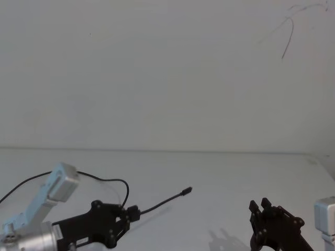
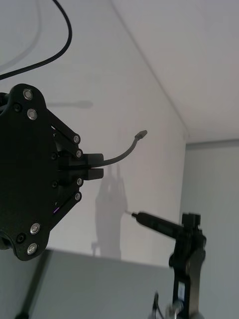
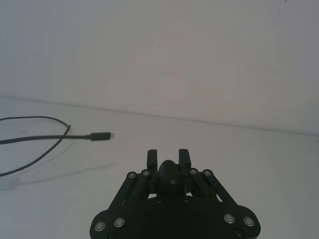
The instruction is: Pick up the data cable with the one hand.
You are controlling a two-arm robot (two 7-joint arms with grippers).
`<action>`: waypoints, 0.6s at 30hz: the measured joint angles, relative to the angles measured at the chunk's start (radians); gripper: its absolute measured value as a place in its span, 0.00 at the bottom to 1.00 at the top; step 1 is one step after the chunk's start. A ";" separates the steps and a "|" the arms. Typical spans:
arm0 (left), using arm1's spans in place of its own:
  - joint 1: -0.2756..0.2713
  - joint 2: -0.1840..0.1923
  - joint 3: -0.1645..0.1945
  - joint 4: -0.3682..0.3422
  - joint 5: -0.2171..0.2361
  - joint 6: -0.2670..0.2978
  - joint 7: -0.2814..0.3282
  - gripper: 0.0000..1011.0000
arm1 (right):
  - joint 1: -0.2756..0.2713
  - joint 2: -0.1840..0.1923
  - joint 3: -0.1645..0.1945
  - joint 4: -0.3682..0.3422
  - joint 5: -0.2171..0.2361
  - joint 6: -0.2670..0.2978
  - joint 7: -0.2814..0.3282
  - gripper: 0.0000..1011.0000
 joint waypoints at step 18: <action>0.106 0.105 -0.043 -0.078 -0.138 0.041 -0.105 0.05 | 0.000 0.000 0.000 0.000 0.000 0.000 0.000 0.25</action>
